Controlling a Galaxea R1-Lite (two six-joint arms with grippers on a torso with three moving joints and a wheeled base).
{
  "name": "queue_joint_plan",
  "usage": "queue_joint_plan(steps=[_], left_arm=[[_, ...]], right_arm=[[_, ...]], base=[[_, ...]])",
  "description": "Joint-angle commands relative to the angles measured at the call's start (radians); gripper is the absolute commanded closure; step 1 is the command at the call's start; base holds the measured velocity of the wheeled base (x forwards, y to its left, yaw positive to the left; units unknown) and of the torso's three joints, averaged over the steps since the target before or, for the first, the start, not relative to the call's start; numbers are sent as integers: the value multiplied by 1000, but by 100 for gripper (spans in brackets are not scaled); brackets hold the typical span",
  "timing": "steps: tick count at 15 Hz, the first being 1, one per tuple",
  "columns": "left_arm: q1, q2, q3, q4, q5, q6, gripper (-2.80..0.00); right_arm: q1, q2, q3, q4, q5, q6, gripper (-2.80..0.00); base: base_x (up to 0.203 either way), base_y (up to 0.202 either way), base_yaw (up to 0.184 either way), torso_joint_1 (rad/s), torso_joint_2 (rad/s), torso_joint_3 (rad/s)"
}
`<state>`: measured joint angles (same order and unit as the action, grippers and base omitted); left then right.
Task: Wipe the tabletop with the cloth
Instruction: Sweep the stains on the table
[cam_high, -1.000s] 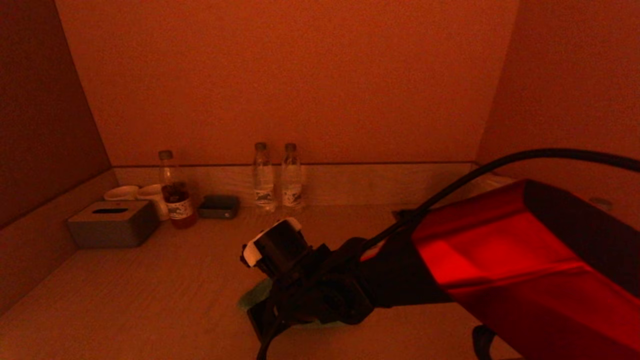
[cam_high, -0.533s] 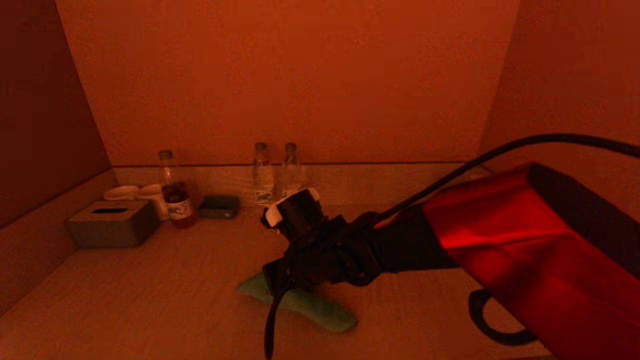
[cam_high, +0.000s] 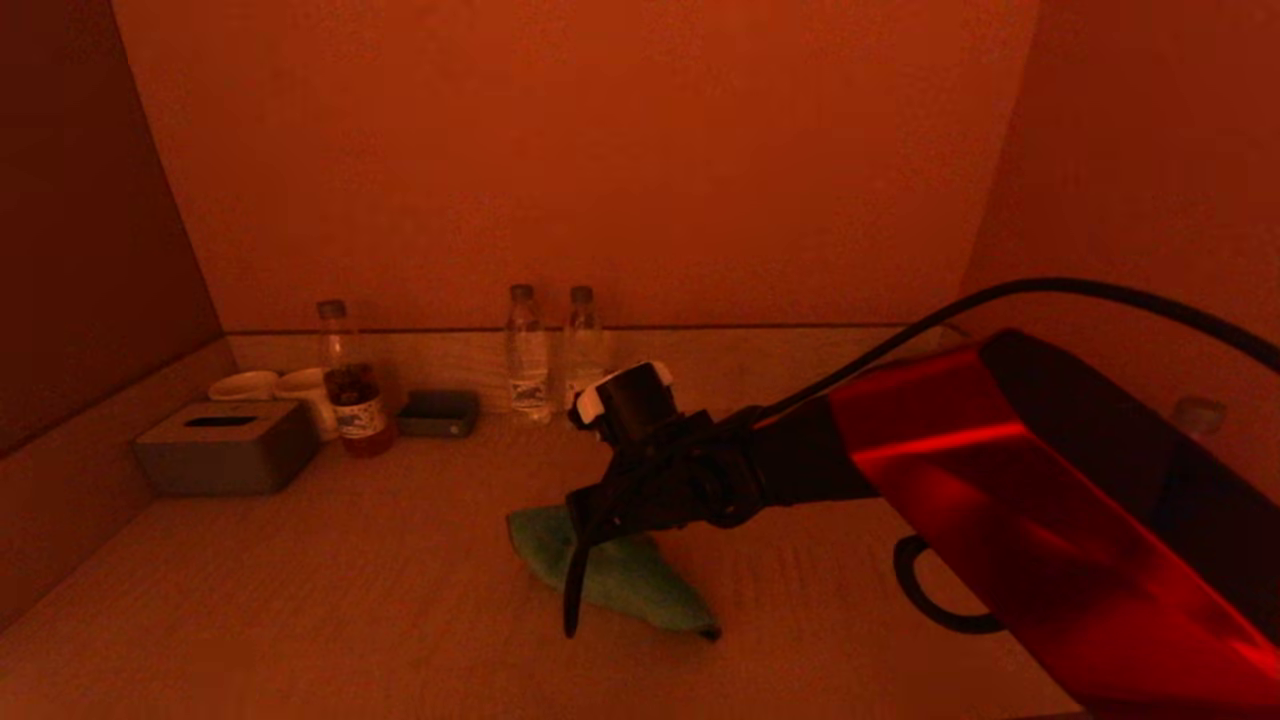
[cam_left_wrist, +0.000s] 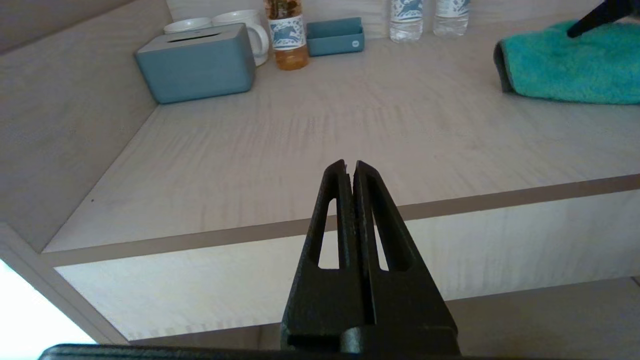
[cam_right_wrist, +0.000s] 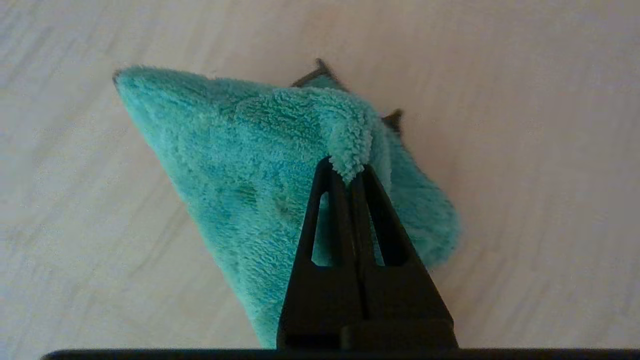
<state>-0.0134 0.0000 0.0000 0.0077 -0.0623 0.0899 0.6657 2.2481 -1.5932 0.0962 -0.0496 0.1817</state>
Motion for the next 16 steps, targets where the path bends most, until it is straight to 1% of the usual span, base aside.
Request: queue_joint_plan(steps=[1,5,10,16], left_arm=[[0,0,0,0,-1,1,0],[0,0,0,0,-1,1,0],[0,0,0,0,-1,1,0],[0,0,0,0,-1,1,0]], right_arm=[[-36,46,8,2,-1,17,0],[-32,30,73,-4,4,25,0],[-32,29,77,-4,5,27,0],[-31,-33,205,-40,11,27,0]], base=[[0,0,0,0,0,0],[0,0,0,0,0,0],[0,0,0,0,0,0],[0,0,0,0,0,0]])
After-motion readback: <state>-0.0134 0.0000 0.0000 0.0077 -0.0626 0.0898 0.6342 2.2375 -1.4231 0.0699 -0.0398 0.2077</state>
